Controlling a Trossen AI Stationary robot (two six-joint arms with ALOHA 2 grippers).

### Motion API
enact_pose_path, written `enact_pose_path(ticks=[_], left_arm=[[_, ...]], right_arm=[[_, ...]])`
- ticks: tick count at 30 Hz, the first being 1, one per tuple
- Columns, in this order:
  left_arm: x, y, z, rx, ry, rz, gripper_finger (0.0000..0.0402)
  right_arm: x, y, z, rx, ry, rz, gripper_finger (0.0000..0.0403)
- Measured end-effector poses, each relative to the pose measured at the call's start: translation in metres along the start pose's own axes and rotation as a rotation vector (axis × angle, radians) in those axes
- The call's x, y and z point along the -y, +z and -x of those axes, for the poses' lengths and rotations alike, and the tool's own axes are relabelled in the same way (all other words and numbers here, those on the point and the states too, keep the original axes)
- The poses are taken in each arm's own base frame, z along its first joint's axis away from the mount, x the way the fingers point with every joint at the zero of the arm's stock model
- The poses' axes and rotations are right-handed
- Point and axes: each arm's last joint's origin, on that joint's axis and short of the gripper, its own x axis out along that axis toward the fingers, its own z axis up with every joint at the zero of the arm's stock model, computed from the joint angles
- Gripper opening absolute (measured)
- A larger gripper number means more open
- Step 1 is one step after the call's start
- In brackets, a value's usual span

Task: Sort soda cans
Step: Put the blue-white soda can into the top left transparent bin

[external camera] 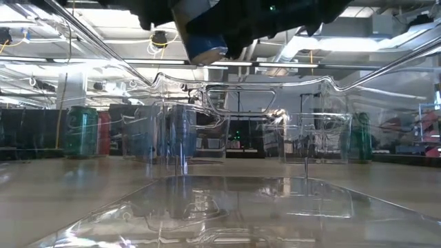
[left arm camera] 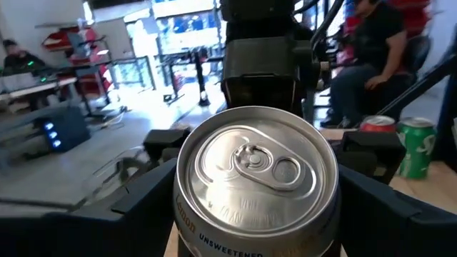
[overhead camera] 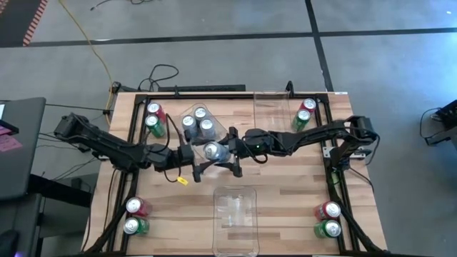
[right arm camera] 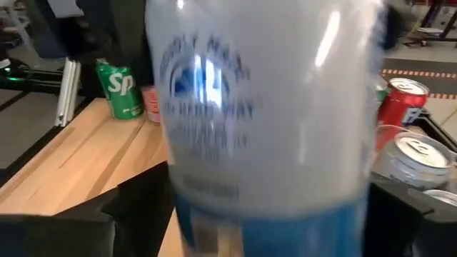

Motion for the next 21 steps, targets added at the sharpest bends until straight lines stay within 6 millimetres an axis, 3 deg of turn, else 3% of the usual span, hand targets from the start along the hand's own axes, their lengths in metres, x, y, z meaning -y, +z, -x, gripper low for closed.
enact_pose_path(ticks=[8,13,21], left_arm=[[-0.021,0.014,0.023,-0.149,0.083,0.046,0.0299],[-0.036,0.0,0.028,-0.288,0.322,-0.045,0.0299],[-0.042,-0.025,0.031,-0.36,0.36,0.041,0.0299]], right_arm=[[0.002,-0.005,0.005,-0.095,-0.019,-0.016,0.0368],[0.0,-0.006,0.009,-0.126,-0.012,-0.025,0.0367],[0.002,-0.005,0.01,-0.123,-0.026,-0.027,0.0367]])
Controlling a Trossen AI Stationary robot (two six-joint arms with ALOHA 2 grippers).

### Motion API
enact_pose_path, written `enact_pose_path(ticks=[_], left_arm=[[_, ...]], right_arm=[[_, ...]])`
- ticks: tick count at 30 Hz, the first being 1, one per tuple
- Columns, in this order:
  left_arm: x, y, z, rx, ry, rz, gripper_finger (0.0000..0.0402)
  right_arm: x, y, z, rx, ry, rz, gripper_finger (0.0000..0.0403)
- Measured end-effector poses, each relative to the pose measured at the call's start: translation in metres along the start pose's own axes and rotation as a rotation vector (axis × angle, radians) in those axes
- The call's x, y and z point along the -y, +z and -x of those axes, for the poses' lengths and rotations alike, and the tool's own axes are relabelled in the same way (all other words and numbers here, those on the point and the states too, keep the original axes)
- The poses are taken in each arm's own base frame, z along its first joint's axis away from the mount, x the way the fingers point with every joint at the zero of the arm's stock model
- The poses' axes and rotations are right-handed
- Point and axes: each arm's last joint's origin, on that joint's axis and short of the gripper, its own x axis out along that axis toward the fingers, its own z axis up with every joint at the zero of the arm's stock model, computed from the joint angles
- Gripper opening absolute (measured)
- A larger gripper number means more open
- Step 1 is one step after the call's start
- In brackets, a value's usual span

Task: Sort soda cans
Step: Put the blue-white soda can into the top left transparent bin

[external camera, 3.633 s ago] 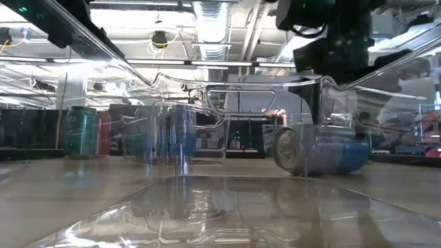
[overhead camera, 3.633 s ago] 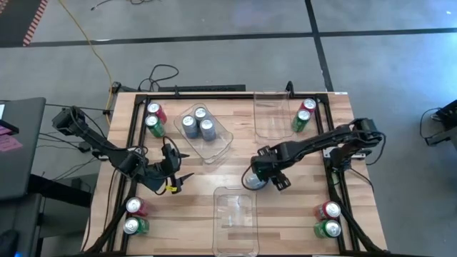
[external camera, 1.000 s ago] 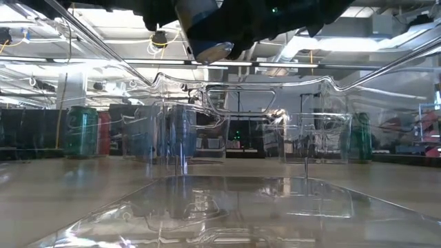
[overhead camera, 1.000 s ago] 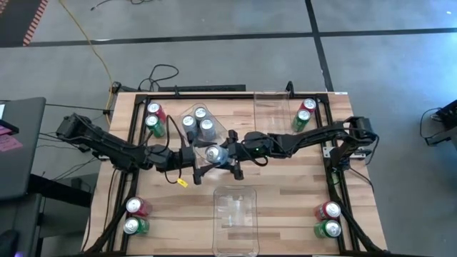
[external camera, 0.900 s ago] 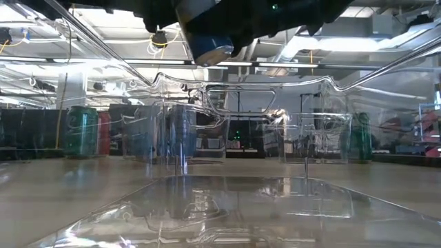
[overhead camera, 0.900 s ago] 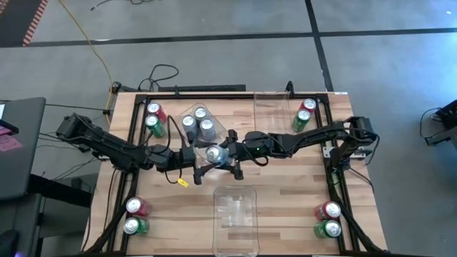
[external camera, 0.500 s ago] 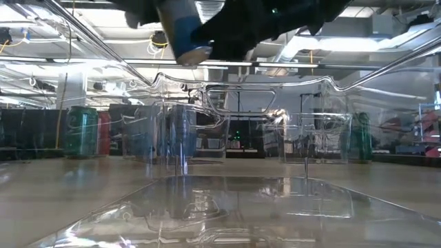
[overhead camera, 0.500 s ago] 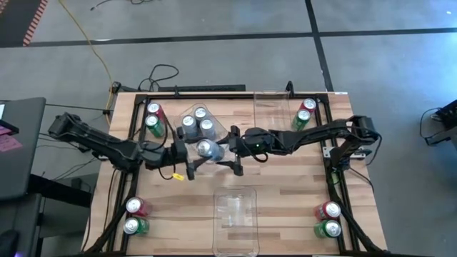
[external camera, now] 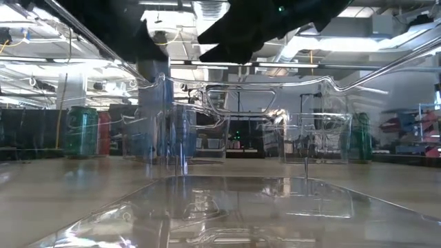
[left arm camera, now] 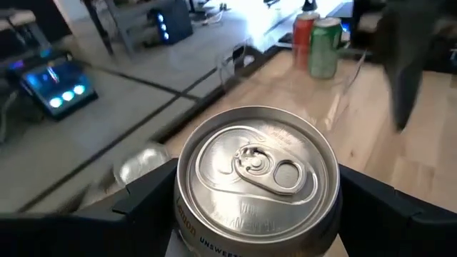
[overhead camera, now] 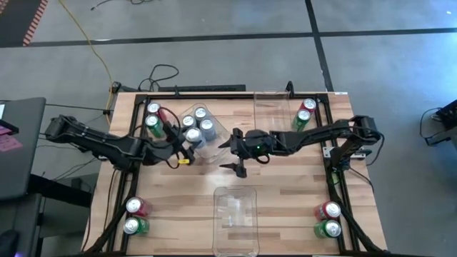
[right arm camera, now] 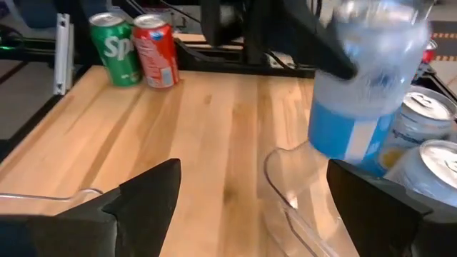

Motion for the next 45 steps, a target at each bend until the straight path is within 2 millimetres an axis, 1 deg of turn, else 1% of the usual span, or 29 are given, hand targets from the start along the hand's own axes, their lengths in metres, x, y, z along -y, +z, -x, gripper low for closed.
enact_pose_path(ticks=[2,6,9,14,23,28,34,45], left_arm=[[-0.001,-0.012,-0.001,-0.019,0.027,0.019,0.0299],[-0.006,-0.03,-0.004,0.006,0.103,0.092,0.0299],[-0.007,-0.043,-0.006,0.019,0.101,0.102,0.0299],[-0.011,-0.047,-0.014,0.017,0.132,0.112,0.0299],[-0.007,-0.062,-0.03,-0.042,0.176,0.071,0.03],[-0.007,-0.066,-0.035,-0.057,0.197,0.082,0.0309],[-0.013,-0.067,-0.042,-0.091,0.179,0.096,0.0329],[-0.019,-0.067,-0.046,-0.107,0.179,0.094,0.0333]], right_arm=[[0.001,0.0,0.0,-0.001,-0.001,0.003,0.0367],[0.002,0.0,0.0,0.003,-0.006,0.001,0.0367],[0.001,0.0,0.0,0.001,-0.005,0.002,0.0367],[0.002,0.0,0.0,0.005,-0.008,0.001,0.0367],[0.008,0.001,0.0,0.011,-0.022,0.013,0.0367],[0.008,0.001,0.0,0.012,-0.02,0.047,0.0367],[0.007,0.0,0.0,0.004,-0.011,0.07,0.0367],[0.01,0.0,0.0,0.002,-0.019,0.064,0.0367]])
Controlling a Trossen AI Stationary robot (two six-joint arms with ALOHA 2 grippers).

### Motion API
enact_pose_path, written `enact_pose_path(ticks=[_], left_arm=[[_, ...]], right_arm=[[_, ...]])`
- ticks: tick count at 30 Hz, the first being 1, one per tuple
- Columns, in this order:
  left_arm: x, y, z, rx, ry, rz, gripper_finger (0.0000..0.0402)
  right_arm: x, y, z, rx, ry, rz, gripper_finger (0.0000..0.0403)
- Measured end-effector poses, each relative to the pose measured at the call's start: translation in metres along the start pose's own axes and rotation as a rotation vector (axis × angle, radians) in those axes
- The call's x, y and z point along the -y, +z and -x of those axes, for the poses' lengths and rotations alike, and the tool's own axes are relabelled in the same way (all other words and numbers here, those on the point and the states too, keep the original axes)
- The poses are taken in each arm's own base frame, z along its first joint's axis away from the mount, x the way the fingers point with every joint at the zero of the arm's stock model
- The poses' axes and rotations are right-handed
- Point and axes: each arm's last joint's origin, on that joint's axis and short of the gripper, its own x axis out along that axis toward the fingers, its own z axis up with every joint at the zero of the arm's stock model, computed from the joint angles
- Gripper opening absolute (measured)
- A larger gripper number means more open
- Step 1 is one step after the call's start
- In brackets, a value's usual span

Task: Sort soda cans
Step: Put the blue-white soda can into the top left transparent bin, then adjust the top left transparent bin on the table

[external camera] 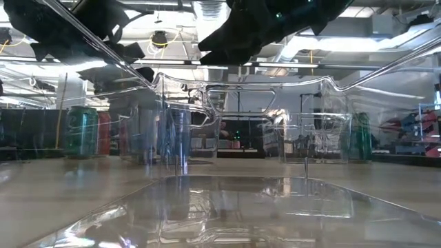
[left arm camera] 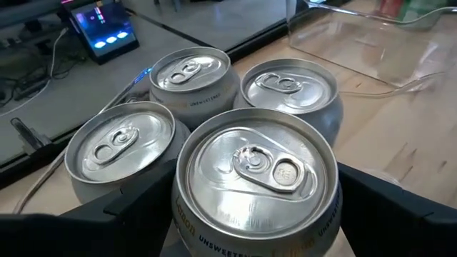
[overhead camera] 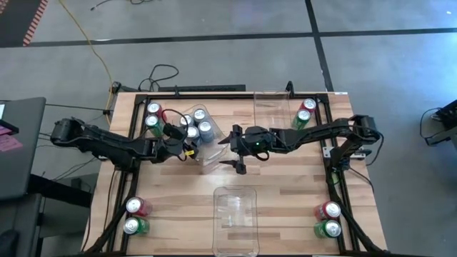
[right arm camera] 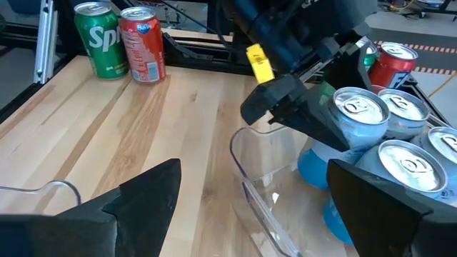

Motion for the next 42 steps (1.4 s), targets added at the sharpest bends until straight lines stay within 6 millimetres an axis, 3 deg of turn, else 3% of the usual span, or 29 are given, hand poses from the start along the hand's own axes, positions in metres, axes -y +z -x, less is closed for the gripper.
enact_pose_path(ticks=[13,19,25,34,42], left_arm=[[0.0,0.004,0.003,0.016,-0.005,0.003,0.0334],[0.005,0.029,0.024,0.067,-0.079,-0.039,0.0334],[-0.002,0.04,0.046,-0.003,-0.077,-0.088,0.0314],[-0.017,0.042,0.073,-0.09,-0.094,0.012,0.0236],[-0.015,0.03,0.103,-0.138,-0.233,0.032,0.0101]], right_arm=[[0.0,-0.003,0.0,-0.034,0.004,-0.001,0.0367],[-0.002,-0.009,0.0,-0.04,0.009,0.03,0.0367],[-0.003,-0.018,0.0,-0.046,0.012,0.03,0.0367],[0.016,-0.02,0.001,0.024,-0.057,-0.043,0.0347],[0.026,-0.024,0.001,0.001,-0.084,-0.117,0.0253]])
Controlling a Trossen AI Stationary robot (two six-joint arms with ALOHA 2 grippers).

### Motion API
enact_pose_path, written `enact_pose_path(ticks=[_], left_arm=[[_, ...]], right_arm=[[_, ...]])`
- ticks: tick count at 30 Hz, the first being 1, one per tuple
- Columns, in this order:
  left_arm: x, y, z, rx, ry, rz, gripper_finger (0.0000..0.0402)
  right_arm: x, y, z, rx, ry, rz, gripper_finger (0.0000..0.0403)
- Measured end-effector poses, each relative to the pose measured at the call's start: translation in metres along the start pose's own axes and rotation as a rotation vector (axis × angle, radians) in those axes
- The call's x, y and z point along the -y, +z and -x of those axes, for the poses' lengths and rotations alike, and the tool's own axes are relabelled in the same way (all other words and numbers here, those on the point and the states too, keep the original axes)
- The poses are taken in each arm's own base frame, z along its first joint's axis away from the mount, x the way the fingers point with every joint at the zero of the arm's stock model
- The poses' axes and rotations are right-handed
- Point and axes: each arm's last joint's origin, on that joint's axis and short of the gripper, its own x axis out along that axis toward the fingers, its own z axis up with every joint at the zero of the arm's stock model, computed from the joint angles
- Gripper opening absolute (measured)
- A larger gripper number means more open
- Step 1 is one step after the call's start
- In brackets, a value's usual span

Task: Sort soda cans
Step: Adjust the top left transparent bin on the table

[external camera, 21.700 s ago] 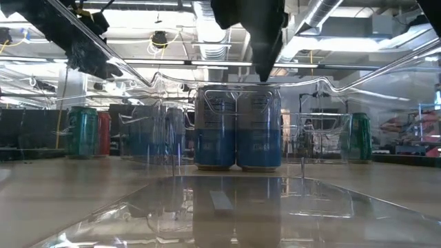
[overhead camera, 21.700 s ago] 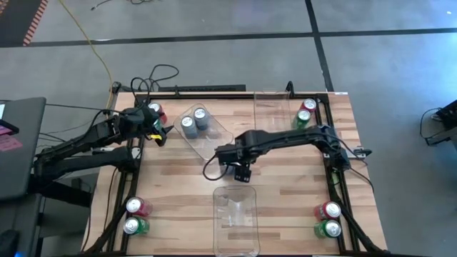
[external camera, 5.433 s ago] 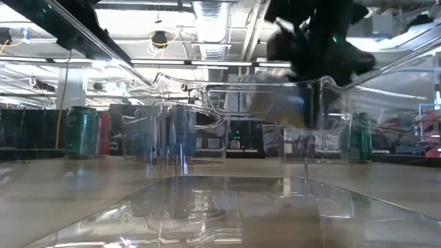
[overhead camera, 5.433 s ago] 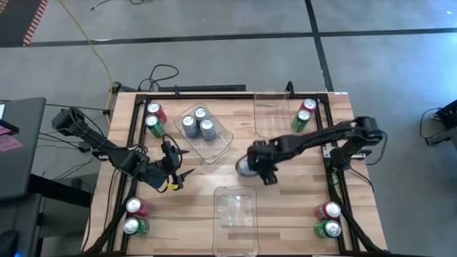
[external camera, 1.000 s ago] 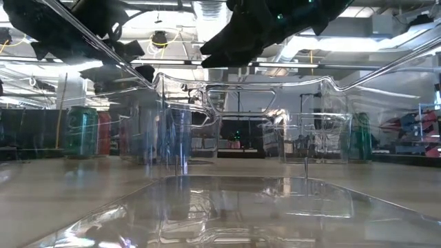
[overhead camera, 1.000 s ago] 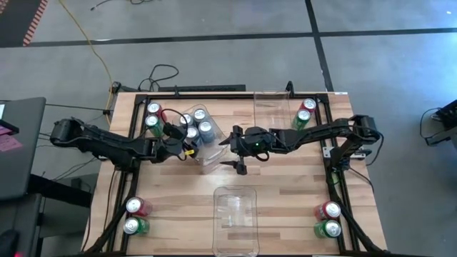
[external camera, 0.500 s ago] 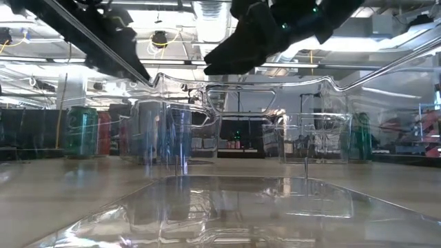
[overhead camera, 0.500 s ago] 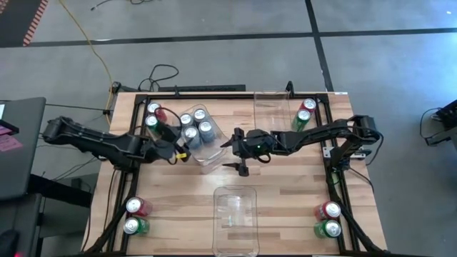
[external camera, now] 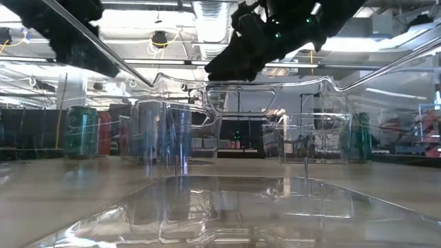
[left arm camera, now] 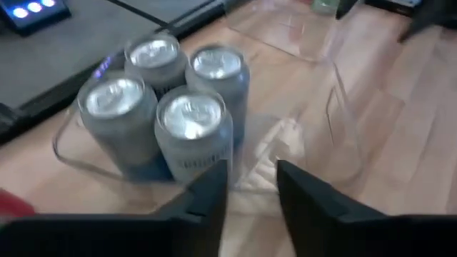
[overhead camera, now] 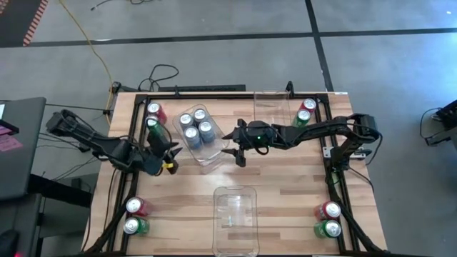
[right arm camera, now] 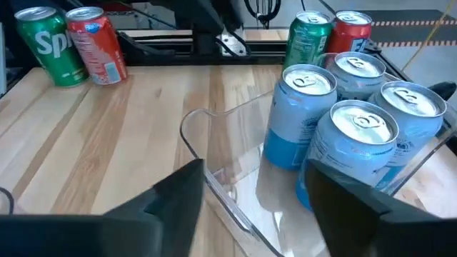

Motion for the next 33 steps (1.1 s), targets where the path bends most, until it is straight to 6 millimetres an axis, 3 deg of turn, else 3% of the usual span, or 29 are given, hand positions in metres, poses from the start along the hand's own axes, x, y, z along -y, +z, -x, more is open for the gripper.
enact_pose_path(ticks=[5,9,11,22,26,33], left_arm=[[0.0,-0.019,0.0,-0.053,0.011,0.019,0.0011],[-0.004,-0.036,-0.009,-0.075,0.07,0.065,0.0005],[-0.007,-0.045,-0.014,-0.078,0.108,0.091,0.0002],[-0.03,-0.085,-0.045,-0.068,0.271,0.187,0.0001],[-0.03,-0.084,-0.051,-0.016,0.263,0.194,0.0001],[-0.033,-0.072,-0.065,0.016,0.274,0.173,0.0]], right_arm=[[0.002,0.007,0.0,0.076,-0.006,-0.008,0.0146],[0.008,0.02,0.01,0.132,-0.021,-0.026,0.0045],[0.01,0.028,0.02,0.156,-0.027,-0.027,0.0013],[0.008,0.069,0.078,0.326,-0.028,-0.033,0.001],[0.007,0.074,0.089,0.339,-0.025,-0.02,0.0006],[0.004,0.076,0.091,0.346,-0.02,-0.007,0.0006]])
